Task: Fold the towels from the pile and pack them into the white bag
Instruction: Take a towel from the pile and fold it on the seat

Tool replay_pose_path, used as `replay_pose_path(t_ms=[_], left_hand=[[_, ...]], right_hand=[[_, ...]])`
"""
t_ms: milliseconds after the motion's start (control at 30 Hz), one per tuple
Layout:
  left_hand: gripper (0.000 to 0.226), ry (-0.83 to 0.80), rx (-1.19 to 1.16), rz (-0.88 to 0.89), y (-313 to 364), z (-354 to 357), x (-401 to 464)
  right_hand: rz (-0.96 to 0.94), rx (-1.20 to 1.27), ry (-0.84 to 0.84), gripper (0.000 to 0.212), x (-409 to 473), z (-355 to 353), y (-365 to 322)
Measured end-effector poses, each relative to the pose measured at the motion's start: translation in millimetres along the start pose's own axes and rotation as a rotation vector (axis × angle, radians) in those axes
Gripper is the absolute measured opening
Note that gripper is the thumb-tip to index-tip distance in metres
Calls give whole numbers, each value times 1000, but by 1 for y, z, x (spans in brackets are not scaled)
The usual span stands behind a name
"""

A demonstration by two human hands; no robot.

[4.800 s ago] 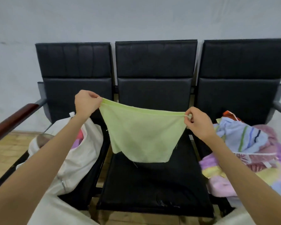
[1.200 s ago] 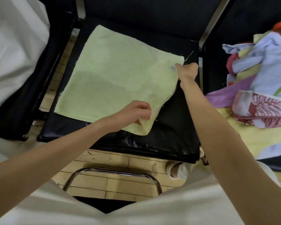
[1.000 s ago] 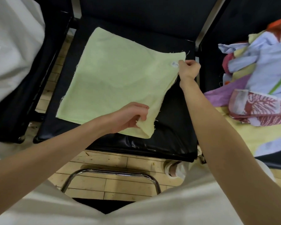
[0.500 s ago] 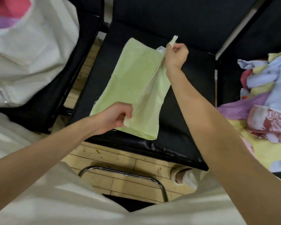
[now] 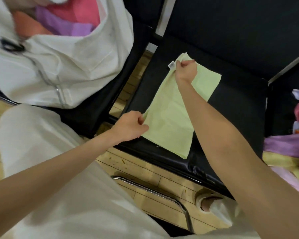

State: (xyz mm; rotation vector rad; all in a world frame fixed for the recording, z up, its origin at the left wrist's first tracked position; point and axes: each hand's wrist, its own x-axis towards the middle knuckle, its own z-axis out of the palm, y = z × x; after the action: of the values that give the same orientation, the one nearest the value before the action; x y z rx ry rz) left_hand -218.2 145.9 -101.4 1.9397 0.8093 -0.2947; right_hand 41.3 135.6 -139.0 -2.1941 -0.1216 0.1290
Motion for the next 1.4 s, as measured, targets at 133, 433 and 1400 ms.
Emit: replay_pose_path(t_ms=[133,433,1400], left_hand=[[19,153,184,109,-9,2,-2],[24,135,467,607,-5,7,-12],[26,10,675,713,-2,26,-16]], right_hand=[[-37,-8,-51,15,-30,-17,10],[-254,-135,-361,12,-149,-111,79],[-291,-391,-426,26,-198,-202,116]])
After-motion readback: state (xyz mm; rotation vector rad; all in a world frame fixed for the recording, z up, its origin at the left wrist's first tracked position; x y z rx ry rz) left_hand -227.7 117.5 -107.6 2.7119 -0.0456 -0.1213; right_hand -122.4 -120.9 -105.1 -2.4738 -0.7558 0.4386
